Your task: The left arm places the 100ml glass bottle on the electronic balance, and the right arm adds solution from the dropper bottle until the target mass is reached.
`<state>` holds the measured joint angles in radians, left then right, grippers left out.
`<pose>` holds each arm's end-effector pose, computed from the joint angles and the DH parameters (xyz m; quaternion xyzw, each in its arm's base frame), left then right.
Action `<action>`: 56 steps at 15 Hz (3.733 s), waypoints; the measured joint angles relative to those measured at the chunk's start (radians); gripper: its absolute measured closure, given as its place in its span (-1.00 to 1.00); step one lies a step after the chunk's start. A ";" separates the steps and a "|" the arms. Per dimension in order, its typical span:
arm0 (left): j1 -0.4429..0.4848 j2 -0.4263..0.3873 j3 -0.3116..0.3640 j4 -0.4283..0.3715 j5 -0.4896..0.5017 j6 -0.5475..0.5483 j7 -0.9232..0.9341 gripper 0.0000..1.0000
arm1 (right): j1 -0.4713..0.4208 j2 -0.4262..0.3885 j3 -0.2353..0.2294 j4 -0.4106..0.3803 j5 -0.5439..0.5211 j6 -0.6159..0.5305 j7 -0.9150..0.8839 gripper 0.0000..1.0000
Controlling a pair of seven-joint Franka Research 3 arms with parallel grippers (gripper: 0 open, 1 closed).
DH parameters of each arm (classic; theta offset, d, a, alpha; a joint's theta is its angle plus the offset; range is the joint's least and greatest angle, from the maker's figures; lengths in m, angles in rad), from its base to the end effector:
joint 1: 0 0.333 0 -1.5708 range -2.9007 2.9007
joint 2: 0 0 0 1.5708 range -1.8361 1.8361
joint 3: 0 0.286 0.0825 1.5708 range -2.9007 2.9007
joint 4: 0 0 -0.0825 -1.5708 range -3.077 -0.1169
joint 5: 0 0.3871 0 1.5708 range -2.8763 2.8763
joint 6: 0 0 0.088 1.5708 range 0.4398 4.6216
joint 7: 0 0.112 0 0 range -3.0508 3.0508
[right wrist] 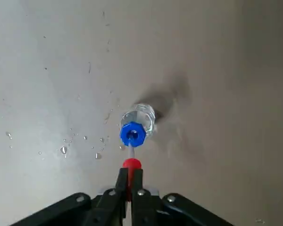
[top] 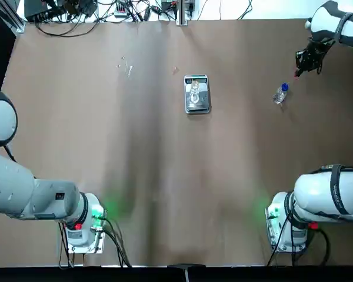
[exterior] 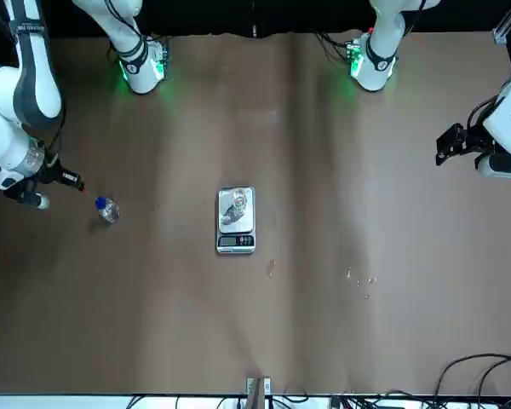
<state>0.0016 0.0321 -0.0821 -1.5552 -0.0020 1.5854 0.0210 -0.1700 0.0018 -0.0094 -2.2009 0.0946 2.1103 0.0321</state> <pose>0.5660 -0.0452 0.5802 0.9987 -0.0507 -0.0010 0.0023 0.5140 -0.0883 0.3373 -0.9895 0.1313 0.0431 0.0427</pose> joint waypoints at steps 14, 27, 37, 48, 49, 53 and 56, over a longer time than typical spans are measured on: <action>0.000 0.000 0.000 0.000 0.000 0.000 0.000 -1.00 | 0.000 0.006 0.005 -0.013 -0.022 0.036 -0.002 0.89; 0.000 0.000 0.000 0.000 0.000 0.000 0.000 -1.00 | 0.012 0.012 0.013 -0.018 -0.024 0.066 -0.003 0.89; 0.000 0.000 0.001 0.000 0.000 0.000 0.000 -1.00 | 0.009 0.014 0.010 -0.018 -0.044 0.072 -0.003 0.89; 0.000 0.000 0.001 0.000 0.000 0.000 0.000 -1.00 | 0.010 0.014 0.011 -0.017 -0.044 0.072 -0.003 0.89; 0.000 0.000 0.001 0.000 0.000 0.000 0.000 -1.00 | 0.011 0.014 0.012 -0.017 -0.044 0.068 -0.003 0.89; 0.000 0.000 0.001 0.000 0.000 0.000 0.000 -1.00 | 0.011 0.015 0.012 -0.015 -0.044 0.067 -0.003 0.89; 0.000 0.000 0.001 0.000 0.000 0.000 0.000 -1.00 | 0.011 0.015 0.012 -0.007 -0.044 0.067 -0.003 0.89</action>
<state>0.0017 0.0321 -0.0814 -1.5553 -0.0020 1.5854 0.0210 -0.1594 0.0163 0.0026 -2.2084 0.0503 2.1772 0.0287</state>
